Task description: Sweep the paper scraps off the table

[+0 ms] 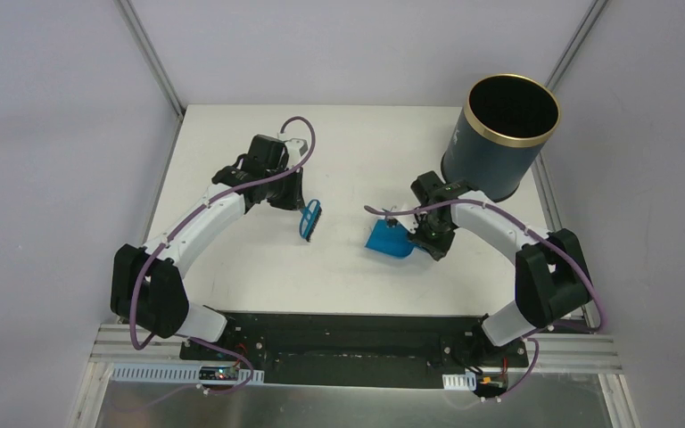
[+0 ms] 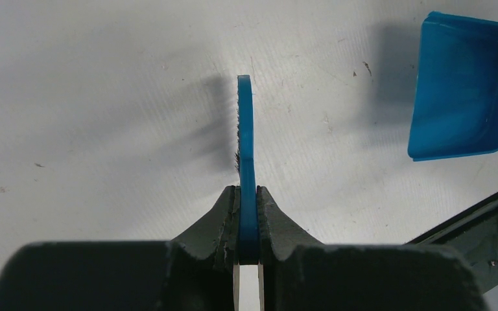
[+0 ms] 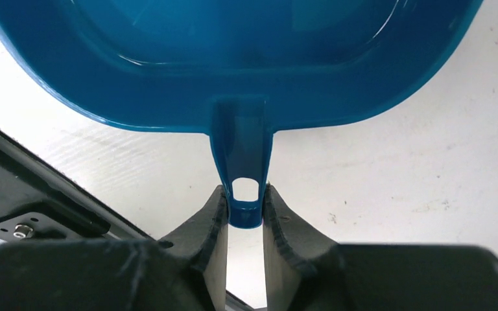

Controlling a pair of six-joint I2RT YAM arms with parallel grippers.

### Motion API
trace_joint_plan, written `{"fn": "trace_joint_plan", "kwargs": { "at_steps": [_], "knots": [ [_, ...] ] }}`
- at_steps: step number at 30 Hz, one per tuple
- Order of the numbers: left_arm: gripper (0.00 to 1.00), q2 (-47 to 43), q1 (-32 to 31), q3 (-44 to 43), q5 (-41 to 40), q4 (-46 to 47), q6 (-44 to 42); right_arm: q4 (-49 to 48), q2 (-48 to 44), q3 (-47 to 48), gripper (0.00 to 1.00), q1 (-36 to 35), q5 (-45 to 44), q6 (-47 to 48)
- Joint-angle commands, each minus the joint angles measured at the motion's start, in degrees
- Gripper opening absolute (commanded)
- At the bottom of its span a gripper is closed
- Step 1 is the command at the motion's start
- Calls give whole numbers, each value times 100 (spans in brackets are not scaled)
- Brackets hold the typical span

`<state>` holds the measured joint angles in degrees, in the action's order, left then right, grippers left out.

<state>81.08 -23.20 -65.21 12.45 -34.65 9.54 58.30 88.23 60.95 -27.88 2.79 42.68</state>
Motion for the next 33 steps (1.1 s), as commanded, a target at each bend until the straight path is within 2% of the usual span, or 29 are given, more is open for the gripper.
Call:
{"fn": "trace_joint_plan", "kwargs": {
  "at_steps": [1, 7, 12, 14, 16, 17, 19, 20, 22, 26, 29, 30, 33],
  "knots": [
    [0, 69, -23, -134, 110, 170, -53, -499, 32, -231, 3, -249, -101, -220],
    [0, -42, -19, -58, 662, 427, 106, -775, -34, -562, 12, -771, -241, -354],
    [0, -39, -20, 19, 1081, 609, 265, -858, 295, -466, 32, -1001, -732, -632],
    [0, 18, -25, -6, 1107, 551, 288, -855, 222, -480, 43, -1017, -721, -680],
    [0, 59, -19, -57, 1259, 526, 358, -970, -68, -574, 49, -1018, -772, -650],
    [0, 70, -21, -60, 1339, 547, 448, -1101, -317, -665, 62, -1018, -820, -628],
    [0, 104, -18, -30, 1549, 634, 711, -1439, -946, -894, 96, -1003, -934, -567],
    [0, 123, -18, -4, 1645, 699, 905, -1577, -1271, -983, 99, -983, -995, -576],
    [0, 170, -2, 110, 1865, 843, 1302, -1840, -1832, -1057, 100, -812, -999, -718],
    [0, 169, 193, 700, 2448, 1402, 2144, -2343, -2655, -1072, 100, 202, -440, -1586],
    [0, -84, 313, 1505, 2671, 2337, 2980, -2486, -2659, -1073, 100, 670, -335, -2323],
    [0, -229, 337, 1736, 2641, 2566, 3168, -2412, -2584, -1033, 100, 797, -18, -2498],
    [0, -652, 360, 2250, 2230, 2774, 3504, -2259, -2395, -907, 100, 1050, 413, -2726]
  ]
}}
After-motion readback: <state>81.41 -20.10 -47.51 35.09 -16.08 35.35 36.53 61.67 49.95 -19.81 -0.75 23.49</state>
